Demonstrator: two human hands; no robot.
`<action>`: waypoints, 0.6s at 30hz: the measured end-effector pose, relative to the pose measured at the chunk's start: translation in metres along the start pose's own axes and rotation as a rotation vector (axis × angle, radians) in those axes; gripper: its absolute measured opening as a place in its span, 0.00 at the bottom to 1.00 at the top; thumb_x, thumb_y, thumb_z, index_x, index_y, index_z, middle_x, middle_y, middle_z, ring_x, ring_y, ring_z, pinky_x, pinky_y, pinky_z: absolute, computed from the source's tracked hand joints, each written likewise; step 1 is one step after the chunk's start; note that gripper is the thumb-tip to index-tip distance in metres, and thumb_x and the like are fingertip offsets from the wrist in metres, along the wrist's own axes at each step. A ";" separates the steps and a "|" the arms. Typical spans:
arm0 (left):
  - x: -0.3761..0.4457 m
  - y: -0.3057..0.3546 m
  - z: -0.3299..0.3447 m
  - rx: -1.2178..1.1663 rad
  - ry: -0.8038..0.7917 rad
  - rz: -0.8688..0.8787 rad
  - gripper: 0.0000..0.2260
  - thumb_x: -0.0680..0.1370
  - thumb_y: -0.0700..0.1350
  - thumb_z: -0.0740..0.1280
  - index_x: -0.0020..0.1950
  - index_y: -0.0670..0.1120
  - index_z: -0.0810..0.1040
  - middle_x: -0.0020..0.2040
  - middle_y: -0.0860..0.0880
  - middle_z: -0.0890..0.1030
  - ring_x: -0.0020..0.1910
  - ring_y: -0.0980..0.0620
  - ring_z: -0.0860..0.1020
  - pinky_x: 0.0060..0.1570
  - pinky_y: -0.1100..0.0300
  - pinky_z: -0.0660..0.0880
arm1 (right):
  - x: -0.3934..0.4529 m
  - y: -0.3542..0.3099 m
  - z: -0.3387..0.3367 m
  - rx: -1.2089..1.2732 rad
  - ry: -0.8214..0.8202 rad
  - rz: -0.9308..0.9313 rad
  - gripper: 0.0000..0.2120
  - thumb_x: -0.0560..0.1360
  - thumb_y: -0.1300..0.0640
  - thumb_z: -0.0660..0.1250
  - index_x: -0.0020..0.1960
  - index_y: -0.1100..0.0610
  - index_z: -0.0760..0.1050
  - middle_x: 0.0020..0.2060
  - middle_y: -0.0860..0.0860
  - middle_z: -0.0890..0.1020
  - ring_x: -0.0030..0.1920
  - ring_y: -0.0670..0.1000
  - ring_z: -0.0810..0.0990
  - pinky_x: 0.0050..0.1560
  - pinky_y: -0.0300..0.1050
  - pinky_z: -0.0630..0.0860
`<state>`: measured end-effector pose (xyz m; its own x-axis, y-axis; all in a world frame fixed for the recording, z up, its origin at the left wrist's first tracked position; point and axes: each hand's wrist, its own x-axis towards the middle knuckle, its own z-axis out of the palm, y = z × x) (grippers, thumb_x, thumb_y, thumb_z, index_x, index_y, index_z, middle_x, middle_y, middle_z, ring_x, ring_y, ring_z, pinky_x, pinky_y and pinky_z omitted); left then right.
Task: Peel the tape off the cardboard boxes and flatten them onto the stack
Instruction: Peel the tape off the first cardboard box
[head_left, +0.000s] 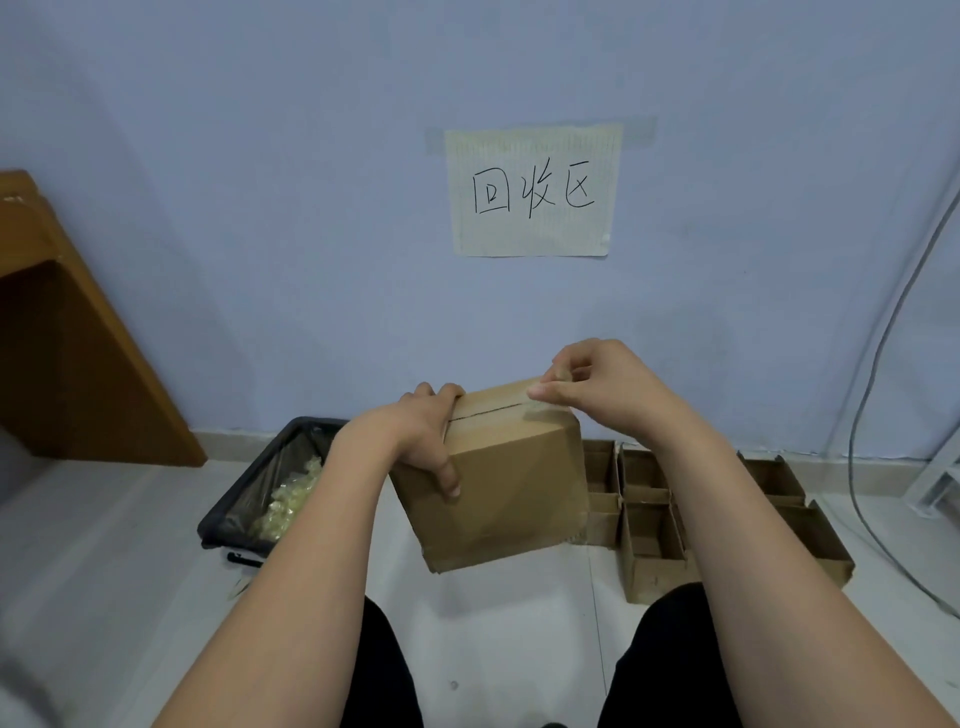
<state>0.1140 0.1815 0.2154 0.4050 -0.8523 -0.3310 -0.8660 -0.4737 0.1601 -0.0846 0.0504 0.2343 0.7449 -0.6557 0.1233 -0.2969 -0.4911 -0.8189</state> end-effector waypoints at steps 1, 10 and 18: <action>0.000 -0.001 0.000 0.007 0.004 -0.002 0.54 0.62 0.53 0.84 0.79 0.56 0.54 0.68 0.48 0.65 0.69 0.43 0.68 0.62 0.43 0.75 | -0.001 -0.002 0.001 -0.007 -0.039 -0.012 0.15 0.73 0.48 0.75 0.32 0.52 0.76 0.42 0.48 0.85 0.46 0.48 0.83 0.53 0.46 0.77; 0.001 -0.003 0.002 0.049 0.025 0.023 0.54 0.62 0.50 0.84 0.79 0.53 0.54 0.71 0.48 0.65 0.72 0.43 0.65 0.65 0.43 0.73 | 0.004 0.002 0.006 -0.054 -0.004 0.019 0.03 0.72 0.61 0.76 0.40 0.54 0.84 0.41 0.46 0.86 0.44 0.42 0.83 0.49 0.38 0.76; 0.002 0.006 0.005 0.053 0.008 0.044 0.54 0.62 0.52 0.84 0.79 0.54 0.53 0.70 0.49 0.65 0.72 0.44 0.64 0.64 0.43 0.73 | 0.006 -0.002 0.015 -0.212 -0.021 0.028 0.12 0.74 0.56 0.73 0.55 0.43 0.83 0.41 0.44 0.78 0.39 0.41 0.74 0.39 0.32 0.67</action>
<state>0.1084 0.1781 0.2106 0.3681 -0.8742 -0.3167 -0.8974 -0.4231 0.1247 -0.0704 0.0563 0.2282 0.7463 -0.6596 0.0890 -0.4348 -0.5844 -0.6852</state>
